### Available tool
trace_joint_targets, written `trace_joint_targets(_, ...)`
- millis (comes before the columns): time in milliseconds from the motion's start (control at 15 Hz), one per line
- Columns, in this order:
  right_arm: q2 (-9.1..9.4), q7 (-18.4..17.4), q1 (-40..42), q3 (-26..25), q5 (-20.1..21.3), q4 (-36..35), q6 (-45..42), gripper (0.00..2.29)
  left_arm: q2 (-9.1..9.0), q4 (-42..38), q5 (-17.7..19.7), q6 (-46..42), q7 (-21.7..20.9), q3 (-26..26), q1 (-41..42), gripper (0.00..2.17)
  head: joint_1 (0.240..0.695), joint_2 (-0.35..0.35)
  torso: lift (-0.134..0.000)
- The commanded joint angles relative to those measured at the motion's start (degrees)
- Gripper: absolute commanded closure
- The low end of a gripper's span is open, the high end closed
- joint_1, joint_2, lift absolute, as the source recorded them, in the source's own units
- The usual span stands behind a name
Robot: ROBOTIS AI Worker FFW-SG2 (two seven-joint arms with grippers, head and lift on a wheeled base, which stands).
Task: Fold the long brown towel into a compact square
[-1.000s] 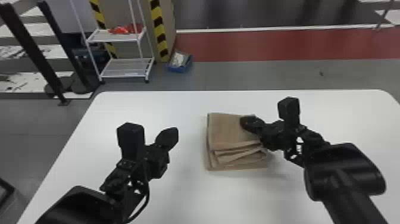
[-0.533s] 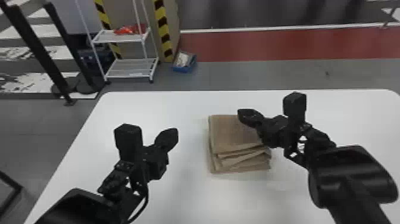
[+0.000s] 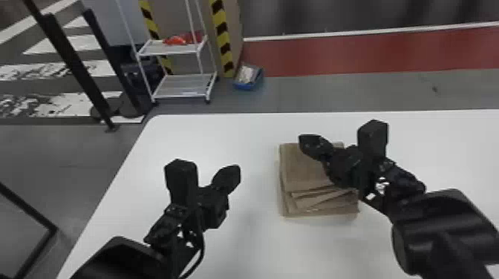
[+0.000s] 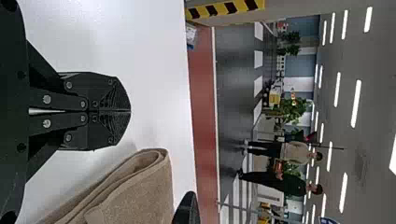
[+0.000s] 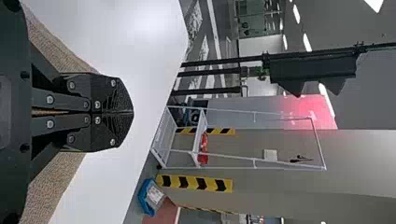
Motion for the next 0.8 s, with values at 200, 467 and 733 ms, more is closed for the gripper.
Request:
trace_joint_targets(200,0.32,-1.0,-3.9,1.0,2.4,8.7,-3.6,1.97,0.23,0.3,0.1,-1.2,-0.3,0.2,0.3,1.86,0.695,0.196,-0.125)
trace_joint_targets(467,0.32,-1.0,-7.3,1.3,4.4,13.6,-1.5,1.97,0.23,0.6,0.5,-1.7,-1.2,1.1,0.5,1.86,0.695,0.193,-0.125)
trace_joint_targets(733,0.32,-2.6,-8.7,3.9,3.3,15.9,-2.9,1.97,0.23,0.5,0.8,-2.6,-1.6,1.9,1.0,1.86,0.695,0.191,-0.125)
